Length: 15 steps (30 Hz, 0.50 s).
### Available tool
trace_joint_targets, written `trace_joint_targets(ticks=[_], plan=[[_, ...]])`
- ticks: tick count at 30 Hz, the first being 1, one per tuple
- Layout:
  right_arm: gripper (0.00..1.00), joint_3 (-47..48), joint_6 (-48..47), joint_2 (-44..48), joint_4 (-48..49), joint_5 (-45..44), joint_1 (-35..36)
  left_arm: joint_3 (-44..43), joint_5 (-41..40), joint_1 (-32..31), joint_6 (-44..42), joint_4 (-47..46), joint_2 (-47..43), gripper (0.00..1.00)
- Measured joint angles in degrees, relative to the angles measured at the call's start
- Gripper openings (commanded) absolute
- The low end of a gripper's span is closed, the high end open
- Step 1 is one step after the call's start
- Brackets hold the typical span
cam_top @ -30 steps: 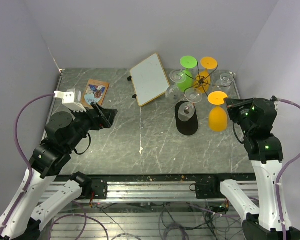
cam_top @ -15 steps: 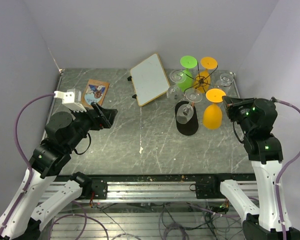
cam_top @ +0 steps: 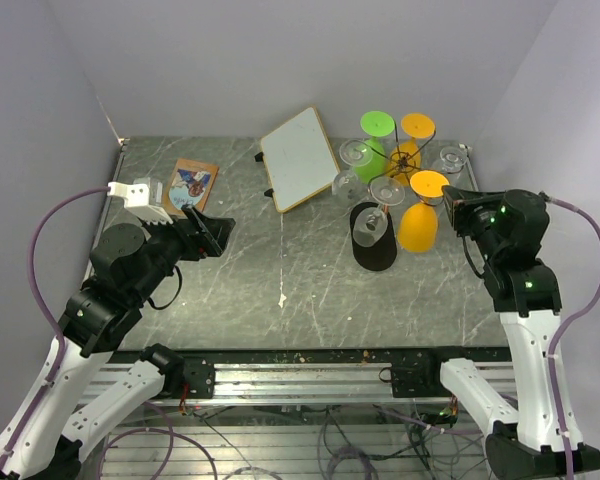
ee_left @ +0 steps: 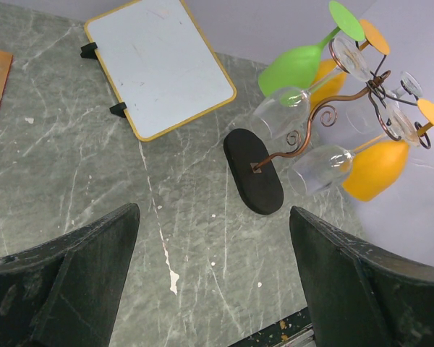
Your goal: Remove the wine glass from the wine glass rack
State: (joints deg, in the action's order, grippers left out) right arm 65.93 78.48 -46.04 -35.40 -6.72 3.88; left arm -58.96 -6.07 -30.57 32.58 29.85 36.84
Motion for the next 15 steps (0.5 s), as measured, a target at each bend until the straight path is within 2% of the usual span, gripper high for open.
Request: trace_joint_targets(ticks=[15], plan=[[0.0,0.0,1.8,-4.1,2.1,-3.1,0.0,0.0,0.1,0.0,0.0,0.0,0.1,0.95]])
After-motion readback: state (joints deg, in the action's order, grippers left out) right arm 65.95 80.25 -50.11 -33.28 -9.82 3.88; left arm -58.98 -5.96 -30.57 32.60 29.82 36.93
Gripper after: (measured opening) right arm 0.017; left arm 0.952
